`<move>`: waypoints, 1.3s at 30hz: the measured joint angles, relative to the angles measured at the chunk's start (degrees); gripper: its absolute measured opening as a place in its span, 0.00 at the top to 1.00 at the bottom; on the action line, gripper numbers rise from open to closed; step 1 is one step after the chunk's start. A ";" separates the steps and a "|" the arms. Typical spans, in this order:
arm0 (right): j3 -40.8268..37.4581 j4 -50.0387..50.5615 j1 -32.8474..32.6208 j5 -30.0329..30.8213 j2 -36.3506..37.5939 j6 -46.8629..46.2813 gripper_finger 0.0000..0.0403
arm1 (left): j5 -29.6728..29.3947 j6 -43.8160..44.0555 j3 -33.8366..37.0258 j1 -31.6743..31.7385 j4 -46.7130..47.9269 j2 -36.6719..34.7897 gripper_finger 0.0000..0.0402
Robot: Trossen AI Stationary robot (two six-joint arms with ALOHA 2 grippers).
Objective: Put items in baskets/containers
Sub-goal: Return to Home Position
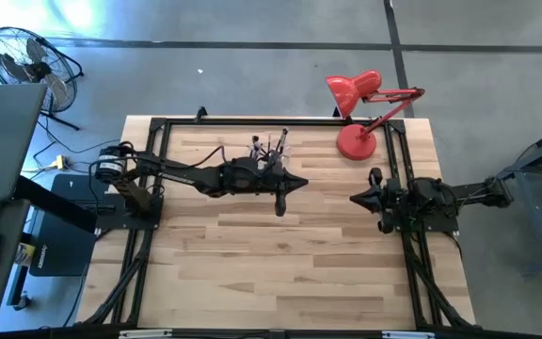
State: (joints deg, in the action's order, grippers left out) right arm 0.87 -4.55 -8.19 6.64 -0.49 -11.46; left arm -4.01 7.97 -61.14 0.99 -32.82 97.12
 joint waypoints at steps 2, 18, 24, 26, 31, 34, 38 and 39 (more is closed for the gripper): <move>0.04 0.75 0.00 0.75 0.28 0.00 1.00 | 0.00 -0.05 0.01 0.11 0.67 -0.37 1.00; 0.13 1.84 0.00 10.47 -0.21 -0.02 1.00 | 5.69 -6.62 -0.13 0.48 12.29 -7.56 1.00; 0.13 1.73 0.00 10.55 -0.22 -0.02 1.00 | 7.84 -12.61 1.61 -0.15 27.65 -15.56 1.00; 0.13 1.72 0.00 10.55 -0.22 -0.02 1.00 | 8.29 -13.80 4.44 -0.12 30.75 -19.50 1.00; 0.11 1.63 0.00 10.57 -0.24 -0.02 1.00 | 8.57 -13.73 16.46 0.11 30.50 -31.54 1.00; 0.08 1.44 0.00 10.55 -0.24 -0.02 1.00 | 9.21 -13.58 23.92 0.09 29.01 -39.62 1.00; 0.08 1.28 0.00 10.45 -0.26 -0.02 1.00 | 9.71 -13.11 32.80 0.11 29.14 -50.75 1.00; 0.08 1.29 0.01 10.43 -0.26 -0.02 1.00 | 9.71 -12.68 34.68 0.11 28.81 -53.20 1.00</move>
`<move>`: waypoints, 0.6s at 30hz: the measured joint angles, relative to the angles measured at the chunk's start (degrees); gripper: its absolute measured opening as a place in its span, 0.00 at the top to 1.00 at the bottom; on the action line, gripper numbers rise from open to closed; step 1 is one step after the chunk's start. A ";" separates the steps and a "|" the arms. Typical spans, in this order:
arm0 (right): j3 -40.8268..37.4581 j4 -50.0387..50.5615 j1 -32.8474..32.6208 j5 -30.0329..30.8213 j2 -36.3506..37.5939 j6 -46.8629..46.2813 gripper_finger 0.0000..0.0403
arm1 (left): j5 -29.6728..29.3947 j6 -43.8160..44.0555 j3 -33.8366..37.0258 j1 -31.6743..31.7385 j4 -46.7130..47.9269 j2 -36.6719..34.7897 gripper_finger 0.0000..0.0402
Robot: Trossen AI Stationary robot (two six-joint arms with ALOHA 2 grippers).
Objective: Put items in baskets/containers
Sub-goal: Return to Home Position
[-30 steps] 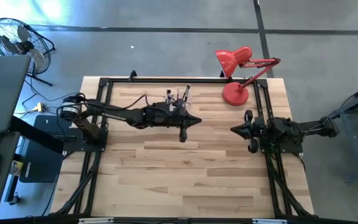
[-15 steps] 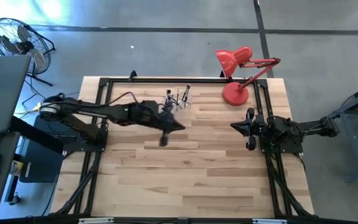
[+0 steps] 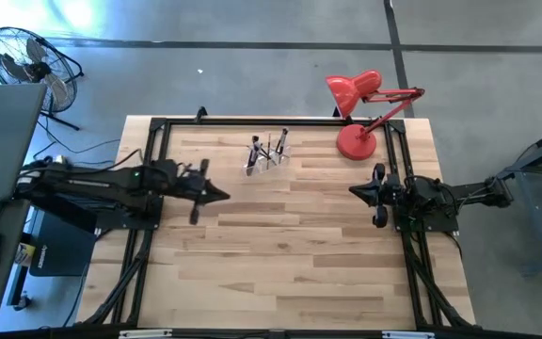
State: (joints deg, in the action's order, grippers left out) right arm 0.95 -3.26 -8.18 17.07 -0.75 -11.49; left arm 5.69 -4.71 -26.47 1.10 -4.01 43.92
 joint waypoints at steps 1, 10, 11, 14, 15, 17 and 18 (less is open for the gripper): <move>-0.02 -0.06 -0.01 -0.01 0.00 0.00 1.00 | -0.06 0.48 1.88 0.00 0.42 -2.53 1.00; -0.04 -0.25 -0.01 -0.01 -0.02 0.00 1.00 | -1.48 3.28 14.60 0.00 0.56 -23.64 1.00; -0.04 -0.25 -0.01 -0.01 -0.02 0.00 1.00 | -1.52 3.40 15.82 0.00 0.38 -25.87 1.00; -0.04 -0.27 -0.01 -0.01 -0.02 0.00 1.00 | -2.45 3.59 19.23 0.00 0.80 -32.85 1.00; -0.04 -0.29 -0.01 -0.01 -0.02 0.00 1.00 | -3.12 3.59 20.23 0.00 0.76 -35.03 1.00; -0.04 -0.29 -0.01 -0.01 -0.02 0.02 1.00 | -4.10 3.67 22.04 0.00 0.78 -39.49 1.00; -0.04 -0.29 -0.01 -0.01 -0.02 0.00 1.00 | -4.30 3.67 22.81 0.00 0.67 -41.75 1.00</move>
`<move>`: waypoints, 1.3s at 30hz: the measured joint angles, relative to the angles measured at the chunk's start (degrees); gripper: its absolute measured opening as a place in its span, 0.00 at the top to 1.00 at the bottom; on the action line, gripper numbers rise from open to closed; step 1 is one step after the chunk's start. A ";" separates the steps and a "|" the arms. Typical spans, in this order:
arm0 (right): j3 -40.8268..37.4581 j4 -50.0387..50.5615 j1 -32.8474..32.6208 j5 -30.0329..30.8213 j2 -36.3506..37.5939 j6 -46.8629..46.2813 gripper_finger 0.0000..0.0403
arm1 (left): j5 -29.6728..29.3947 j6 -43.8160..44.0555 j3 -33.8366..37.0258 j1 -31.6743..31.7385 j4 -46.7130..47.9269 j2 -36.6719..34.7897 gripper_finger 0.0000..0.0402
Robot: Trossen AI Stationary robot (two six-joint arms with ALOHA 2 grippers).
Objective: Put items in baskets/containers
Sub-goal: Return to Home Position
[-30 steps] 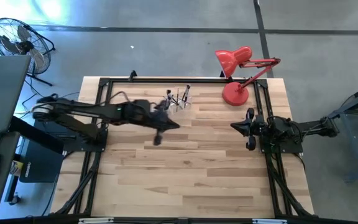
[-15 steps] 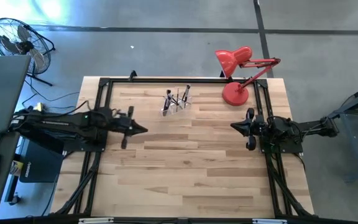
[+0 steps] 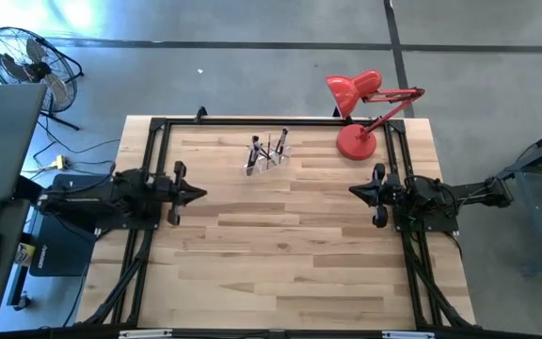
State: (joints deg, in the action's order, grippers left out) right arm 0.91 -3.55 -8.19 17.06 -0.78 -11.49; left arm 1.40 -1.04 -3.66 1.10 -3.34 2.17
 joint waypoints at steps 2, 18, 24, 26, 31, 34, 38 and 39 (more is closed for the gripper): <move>0.00 -0.02 0.00 -0.01 0.00 0.00 1.00 | -0.09 -0.05 1.54 0.00 -0.78 -2.29 1.00; 0.00 -0.04 0.02 -0.04 -0.11 0.02 1.00 | -2.25 -1.99 2.84 0.00 2.47 -1.19 1.00; 0.00 -0.04 0.02 -0.04 -0.11 0.01 1.00 | -1.98 -1.72 2.88 0.00 2.50 -1.20 1.00; 0.00 -0.04 0.02 -0.04 -0.11 0.00 1.00 | -1.96 -1.72 2.92 0.00 2.51 -1.20 1.00; 0.00 -0.07 0.02 -0.05 -0.11 0.01 1.00 | -1.96 -1.72 2.95 0.00 2.52 -1.20 1.00; 0.00 -0.07 0.02 -0.06 -0.11 0.01 1.00 | -1.93 -1.70 2.97 0.00 2.54 -1.20 1.00; 0.00 -0.07 0.02 -0.05 -0.11 0.02 1.00 | -1.91 -1.70 2.97 0.00 2.54 -1.20 1.00; 0.00 -0.07 0.02 -0.06 -0.11 0.01 1.00 | -1.91 -1.69 2.97 0.00 2.54 -1.20 1.00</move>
